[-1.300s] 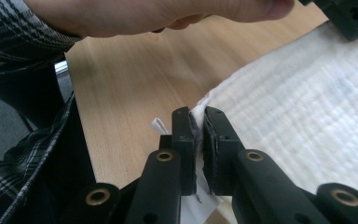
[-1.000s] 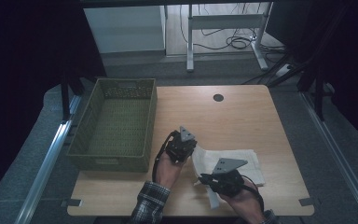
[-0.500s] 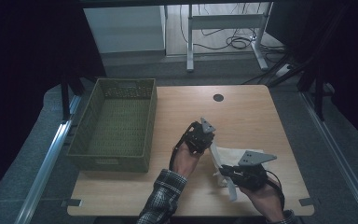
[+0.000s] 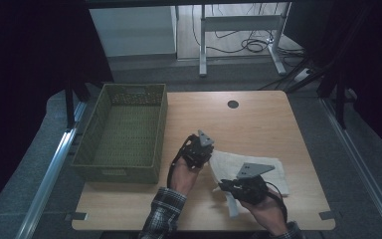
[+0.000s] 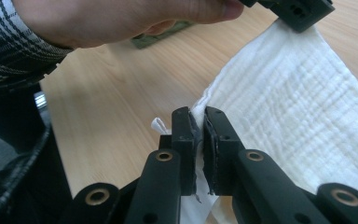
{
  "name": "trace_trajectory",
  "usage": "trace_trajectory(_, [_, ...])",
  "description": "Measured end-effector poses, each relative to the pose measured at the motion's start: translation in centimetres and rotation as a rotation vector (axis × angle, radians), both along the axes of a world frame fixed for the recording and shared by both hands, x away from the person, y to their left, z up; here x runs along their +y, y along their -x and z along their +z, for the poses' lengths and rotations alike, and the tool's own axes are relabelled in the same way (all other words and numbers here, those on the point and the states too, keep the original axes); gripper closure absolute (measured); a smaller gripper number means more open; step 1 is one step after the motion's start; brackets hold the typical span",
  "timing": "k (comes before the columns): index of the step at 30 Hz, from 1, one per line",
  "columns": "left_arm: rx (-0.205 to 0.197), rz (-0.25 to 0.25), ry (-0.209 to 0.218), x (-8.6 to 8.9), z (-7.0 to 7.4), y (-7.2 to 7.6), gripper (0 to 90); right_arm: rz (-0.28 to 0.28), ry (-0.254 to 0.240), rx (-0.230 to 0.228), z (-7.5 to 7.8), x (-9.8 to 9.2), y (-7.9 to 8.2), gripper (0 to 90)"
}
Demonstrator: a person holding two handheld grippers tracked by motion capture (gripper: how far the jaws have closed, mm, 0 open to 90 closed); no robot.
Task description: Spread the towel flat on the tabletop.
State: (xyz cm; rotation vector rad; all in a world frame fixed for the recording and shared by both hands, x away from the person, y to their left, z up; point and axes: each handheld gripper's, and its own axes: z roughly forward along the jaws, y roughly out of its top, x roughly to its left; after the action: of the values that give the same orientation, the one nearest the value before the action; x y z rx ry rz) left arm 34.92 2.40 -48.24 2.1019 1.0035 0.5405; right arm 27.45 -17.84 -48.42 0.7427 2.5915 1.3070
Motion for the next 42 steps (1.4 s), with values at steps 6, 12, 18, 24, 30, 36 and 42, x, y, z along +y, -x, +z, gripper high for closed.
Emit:
trace_trajectory(6, [-0.026, 0.039, -0.014, 2.0, 2.0, 0.5, 85.4, 0.052, -0.007, -0.04, 1.2, 2.7, 0.1, 83.4])
trace_trajectory(12, [-0.034, -0.02, -0.048, -1.7, 2.7, -1.3, 85.1, -0.02, -0.03, -0.052, 2.0, -0.2, -0.4, 83.4])
trace_trajectory(18, [-0.024, -0.067, -0.079, -5.6, 2.0, -2.9, 84.9, -0.114, -0.052, -0.026, 1.0, -4.4, -1.2, 83.3])
trace_trajectory(24, [-0.017, -0.094, -0.094, -7.9, 1.5, -3.9, 84.5, -0.167, -0.043, -0.009, 0.1, -6.5, -1.7, 83.0])
trace_trajectory(30, [-0.006, -0.12, -0.093, -9.3, 1.0, -4.6, 84.3, -0.201, -0.042, 0.01, -0.8, -8.0, -1.9, 82.8])
trace_trajectory(36, [-0.007, -0.144, -0.073, -10.6, 1.2, -4.8, 84.4, -0.215, -0.054, 0.019, -1.1, -8.9, -1.9, 82.7])
trace_trajectory(42, [-0.003, -0.162, -0.069, -11.4, 0.9, -4.9, 85.0, -0.222, -0.063, 0.026, -1.4, -9.4, -1.8, 82.6])
